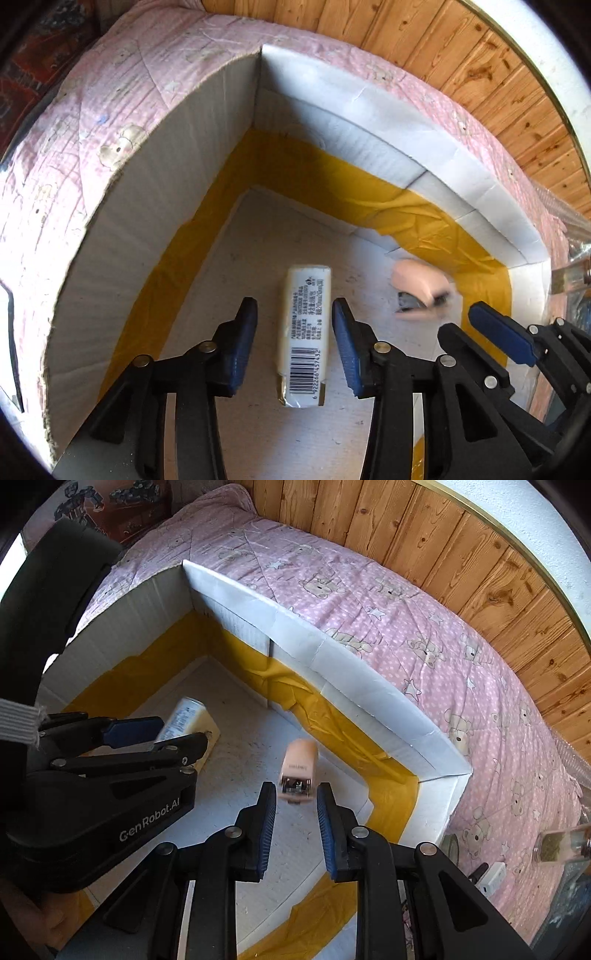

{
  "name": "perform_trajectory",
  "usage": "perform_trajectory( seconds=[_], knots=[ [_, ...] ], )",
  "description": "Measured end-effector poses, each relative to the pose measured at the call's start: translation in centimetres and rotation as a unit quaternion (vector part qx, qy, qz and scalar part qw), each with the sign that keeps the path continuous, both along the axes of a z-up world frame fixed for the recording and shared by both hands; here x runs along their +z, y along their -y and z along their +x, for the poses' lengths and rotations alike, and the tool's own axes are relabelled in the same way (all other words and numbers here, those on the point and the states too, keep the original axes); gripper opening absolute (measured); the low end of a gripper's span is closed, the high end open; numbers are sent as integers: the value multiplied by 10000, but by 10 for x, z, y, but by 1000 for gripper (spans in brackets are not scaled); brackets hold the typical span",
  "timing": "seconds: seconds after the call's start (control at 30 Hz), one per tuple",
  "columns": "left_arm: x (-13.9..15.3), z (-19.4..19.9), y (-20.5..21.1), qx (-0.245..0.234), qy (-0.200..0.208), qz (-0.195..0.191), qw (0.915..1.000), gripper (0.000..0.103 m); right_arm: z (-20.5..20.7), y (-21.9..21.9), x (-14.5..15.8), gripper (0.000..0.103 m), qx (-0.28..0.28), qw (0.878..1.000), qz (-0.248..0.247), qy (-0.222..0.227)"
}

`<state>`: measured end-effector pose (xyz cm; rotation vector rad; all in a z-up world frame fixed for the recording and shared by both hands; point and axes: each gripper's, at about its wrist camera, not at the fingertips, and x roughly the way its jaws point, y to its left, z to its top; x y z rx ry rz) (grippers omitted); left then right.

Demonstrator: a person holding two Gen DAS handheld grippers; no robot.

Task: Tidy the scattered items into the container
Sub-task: 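Open both tools to drop the cream box and stapler into the box, then move both open tools back toward the items on the bedspread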

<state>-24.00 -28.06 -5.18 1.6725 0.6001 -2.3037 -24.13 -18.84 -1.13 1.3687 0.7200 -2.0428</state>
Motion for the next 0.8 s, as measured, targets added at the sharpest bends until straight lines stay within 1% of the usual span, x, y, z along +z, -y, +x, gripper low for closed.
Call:
perform_trajectory(
  seconds=[0.17, 0.23, 0.37, 0.4, 0.53, 0.57, 0.63, 0.67, 0.77, 0.8],
  knots=[
    [4, 7, -11, -249, -15, 44, 9997, 46, 11, -20, 14, 26, -225, 9988, -410, 138],
    [7, 14, -15, -326, -51, 27, 9995, 46, 15, -29, 18, 30, -269, 9978, -568, 213],
    [18, 36, -21, -323, -193, 82, 9993, 46, 30, -50, 32, 34, -288, 9954, -896, 158],
    [23, 42, -23, -325, -270, 69, 9991, 46, 34, -55, 36, 36, -294, 9946, -990, 138],
    [41, 57, -37, -303, -620, -156, 9975, 46, 54, -74, 52, 38, -197, 9897, -1420, -13],
    [45, 65, -39, -254, -694, -259, 9969, 46, 60, -78, 56, 38, -136, 9883, -1520, -76],
    [58, 82, -44, -49, -982, -501, 9939, 46, 75, -85, 63, 39, 17, 9848, -1722, -230],
    [64, 91, -46, -47, -1122, -528, 9923, 46, 83, -88, 67, 39, 106, 9827, -1826, -293],
    [78, 118, -56, -142, -1553, -324, 9872, 46, 106, -102, 78, 39, 287, 9742, -2186, -474],
    [82, 125, -61, -205, -1669, -316, 9852, 46, 113, -108, 81, 39, 325, 9712, -2301, -534]
  ],
)
